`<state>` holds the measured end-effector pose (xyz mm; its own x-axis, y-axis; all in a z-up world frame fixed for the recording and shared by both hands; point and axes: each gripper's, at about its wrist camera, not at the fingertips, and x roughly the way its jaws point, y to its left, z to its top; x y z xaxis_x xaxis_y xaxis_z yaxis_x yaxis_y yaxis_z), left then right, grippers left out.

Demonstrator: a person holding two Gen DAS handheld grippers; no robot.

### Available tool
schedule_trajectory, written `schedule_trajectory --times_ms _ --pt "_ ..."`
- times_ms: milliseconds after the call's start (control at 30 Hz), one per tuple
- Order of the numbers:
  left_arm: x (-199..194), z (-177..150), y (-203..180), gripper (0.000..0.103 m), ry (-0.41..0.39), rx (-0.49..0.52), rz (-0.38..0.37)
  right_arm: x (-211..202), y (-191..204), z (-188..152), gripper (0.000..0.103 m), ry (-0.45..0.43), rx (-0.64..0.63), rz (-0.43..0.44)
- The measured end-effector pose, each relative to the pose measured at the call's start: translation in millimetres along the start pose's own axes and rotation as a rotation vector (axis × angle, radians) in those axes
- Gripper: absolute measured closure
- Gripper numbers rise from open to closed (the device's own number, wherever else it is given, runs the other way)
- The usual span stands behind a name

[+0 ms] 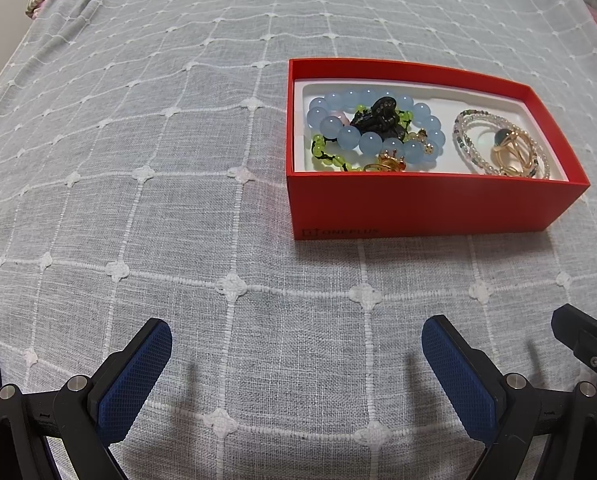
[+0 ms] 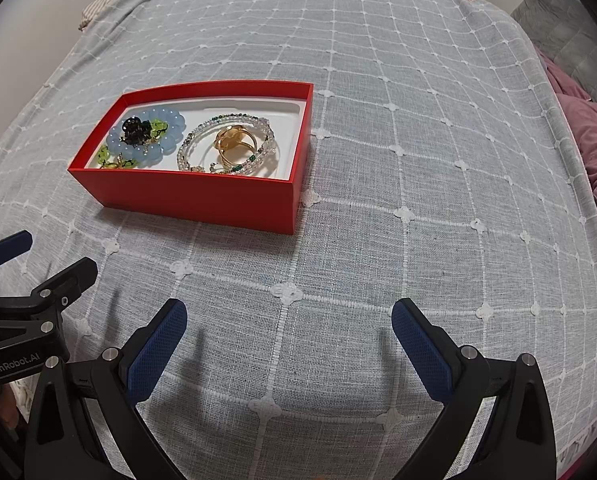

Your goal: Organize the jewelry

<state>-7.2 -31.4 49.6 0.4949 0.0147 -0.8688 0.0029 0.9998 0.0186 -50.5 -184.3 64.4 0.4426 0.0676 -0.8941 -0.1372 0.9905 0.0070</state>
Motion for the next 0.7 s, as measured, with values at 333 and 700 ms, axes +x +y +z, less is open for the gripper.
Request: schedule_trajectory --times_ms 333,700 --pt "0.1 -0.2 -1.2 0.001 -0.002 0.000 0.000 0.2 -0.4 0.1 0.000 0.000 0.000 0.000" --pt "0.3 -1.5 0.9 0.001 -0.002 0.008 -0.002 -0.2 0.4 -0.1 0.000 0.000 -0.001 0.001"
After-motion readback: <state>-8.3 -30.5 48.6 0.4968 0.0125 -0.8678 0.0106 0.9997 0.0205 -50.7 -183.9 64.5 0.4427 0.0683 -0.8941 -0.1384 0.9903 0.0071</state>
